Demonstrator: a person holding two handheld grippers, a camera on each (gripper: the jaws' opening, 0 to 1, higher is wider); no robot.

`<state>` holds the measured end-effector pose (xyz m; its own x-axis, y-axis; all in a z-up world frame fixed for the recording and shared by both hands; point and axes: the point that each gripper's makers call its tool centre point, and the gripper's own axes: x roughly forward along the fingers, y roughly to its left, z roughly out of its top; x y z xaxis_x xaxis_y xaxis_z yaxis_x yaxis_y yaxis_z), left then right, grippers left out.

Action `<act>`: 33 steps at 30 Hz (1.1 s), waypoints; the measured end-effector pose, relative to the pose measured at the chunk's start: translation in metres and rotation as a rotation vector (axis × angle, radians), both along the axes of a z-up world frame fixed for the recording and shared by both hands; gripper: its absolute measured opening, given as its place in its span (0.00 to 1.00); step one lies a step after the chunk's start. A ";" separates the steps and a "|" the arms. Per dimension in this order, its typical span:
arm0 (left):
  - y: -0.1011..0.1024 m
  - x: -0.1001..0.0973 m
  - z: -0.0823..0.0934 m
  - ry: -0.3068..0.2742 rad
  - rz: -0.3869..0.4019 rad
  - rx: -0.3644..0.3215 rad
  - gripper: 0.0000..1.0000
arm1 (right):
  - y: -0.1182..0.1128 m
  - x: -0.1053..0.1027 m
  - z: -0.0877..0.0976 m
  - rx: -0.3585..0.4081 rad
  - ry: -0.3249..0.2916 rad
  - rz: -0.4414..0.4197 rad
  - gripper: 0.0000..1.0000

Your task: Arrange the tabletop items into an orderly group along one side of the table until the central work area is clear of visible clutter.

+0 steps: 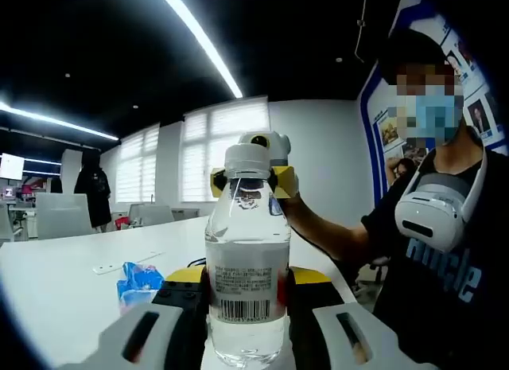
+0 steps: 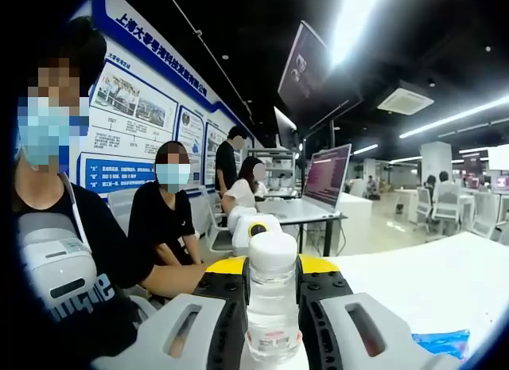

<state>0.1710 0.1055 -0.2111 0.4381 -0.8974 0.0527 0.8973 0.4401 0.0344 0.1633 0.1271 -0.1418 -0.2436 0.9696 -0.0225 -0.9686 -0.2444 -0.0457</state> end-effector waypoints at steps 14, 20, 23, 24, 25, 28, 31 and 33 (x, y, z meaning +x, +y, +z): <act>0.008 0.010 0.000 -0.007 0.009 0.010 0.36 | 0.008 0.011 0.000 -0.007 -0.008 -0.018 0.18; 0.011 0.014 0.001 -0.026 0.012 0.023 0.36 | 0.011 0.014 0.001 -0.006 -0.019 -0.027 0.17; 0.013 0.016 0.001 -0.028 0.013 0.024 0.36 | 0.013 0.017 0.001 -0.001 -0.014 -0.032 0.17; 0.013 0.016 0.001 -0.028 0.012 0.022 0.36 | 0.013 0.017 0.001 0.000 -0.012 -0.033 0.17; 0.014 0.017 0.002 -0.029 0.012 0.022 0.36 | 0.014 0.018 0.001 -0.001 -0.012 -0.034 0.17; 0.017 0.019 0.001 -0.034 0.014 0.027 0.36 | 0.016 0.019 0.000 -0.008 -0.019 -0.039 0.17; 0.019 0.021 0.000 -0.033 0.015 0.024 0.36 | 0.018 0.021 -0.001 -0.013 -0.019 -0.044 0.17; 0.021 0.023 -0.001 -0.030 0.016 0.020 0.36 | 0.019 0.023 -0.001 -0.014 -0.017 -0.049 0.17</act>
<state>0.1941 0.1263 -0.2123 0.4510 -0.8912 0.0481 0.8885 0.4534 0.0706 0.1862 0.1466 -0.1433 -0.1952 0.9799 -0.0399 -0.9786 -0.1974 -0.0589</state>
